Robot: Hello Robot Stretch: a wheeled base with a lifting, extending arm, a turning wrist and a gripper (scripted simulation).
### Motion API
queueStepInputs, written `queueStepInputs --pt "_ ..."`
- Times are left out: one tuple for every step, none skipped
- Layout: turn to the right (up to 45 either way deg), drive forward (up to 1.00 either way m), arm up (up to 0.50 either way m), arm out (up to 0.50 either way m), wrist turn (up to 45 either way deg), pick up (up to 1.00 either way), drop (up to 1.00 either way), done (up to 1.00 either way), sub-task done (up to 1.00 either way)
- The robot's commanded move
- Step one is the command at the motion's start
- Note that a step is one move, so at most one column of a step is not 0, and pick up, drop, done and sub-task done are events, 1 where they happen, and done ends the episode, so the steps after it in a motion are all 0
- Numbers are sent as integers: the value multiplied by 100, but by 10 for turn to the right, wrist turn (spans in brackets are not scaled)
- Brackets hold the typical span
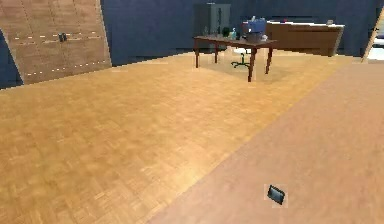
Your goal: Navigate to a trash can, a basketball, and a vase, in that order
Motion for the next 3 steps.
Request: queueStepInputs --pt "0 100 0 0 0 0 0 0 0" --pt "60 0 0 0 0 0 0 0 0" --pt "0 55 0 0 0 0 0 0 0"
